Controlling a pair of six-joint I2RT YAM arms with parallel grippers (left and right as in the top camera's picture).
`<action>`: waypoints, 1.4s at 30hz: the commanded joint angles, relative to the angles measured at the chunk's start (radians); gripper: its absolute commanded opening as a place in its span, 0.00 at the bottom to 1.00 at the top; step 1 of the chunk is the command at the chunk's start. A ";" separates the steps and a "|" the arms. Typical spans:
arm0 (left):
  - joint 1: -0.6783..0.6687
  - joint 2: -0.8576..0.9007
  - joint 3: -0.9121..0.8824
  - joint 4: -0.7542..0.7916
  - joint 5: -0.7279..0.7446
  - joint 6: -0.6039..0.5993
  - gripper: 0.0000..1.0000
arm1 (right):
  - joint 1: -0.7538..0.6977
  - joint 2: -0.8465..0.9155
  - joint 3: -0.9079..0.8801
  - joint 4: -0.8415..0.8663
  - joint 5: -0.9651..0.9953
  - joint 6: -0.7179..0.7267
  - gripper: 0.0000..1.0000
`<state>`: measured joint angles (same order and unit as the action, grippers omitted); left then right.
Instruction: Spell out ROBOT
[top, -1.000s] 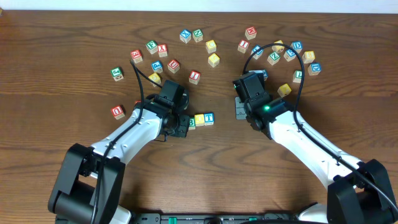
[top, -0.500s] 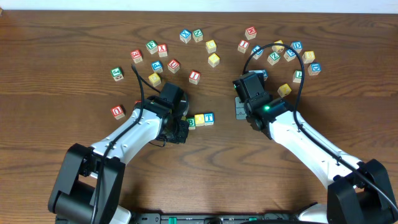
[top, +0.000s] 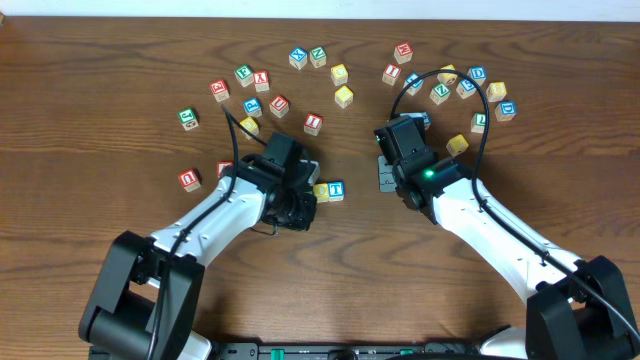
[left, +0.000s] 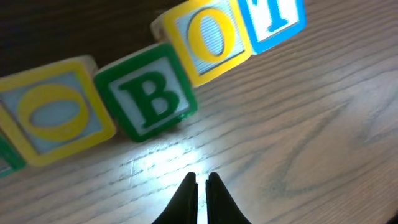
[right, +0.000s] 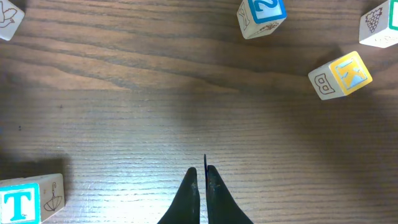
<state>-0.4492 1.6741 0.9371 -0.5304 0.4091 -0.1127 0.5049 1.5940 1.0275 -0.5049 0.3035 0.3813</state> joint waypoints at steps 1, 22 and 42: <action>-0.002 0.004 -0.010 0.011 -0.042 0.013 0.08 | -0.006 -0.019 0.019 -0.001 0.008 -0.003 0.01; -0.002 0.006 -0.010 0.043 -0.089 0.004 0.07 | -0.006 -0.019 0.019 0.000 0.007 0.007 0.01; -0.002 0.044 -0.005 0.077 -0.089 0.003 0.08 | -0.006 -0.019 0.019 0.004 0.008 0.006 0.01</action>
<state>-0.4500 1.7111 0.9371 -0.4633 0.3336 -0.1104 0.5049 1.5940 1.0275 -0.5037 0.3035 0.3817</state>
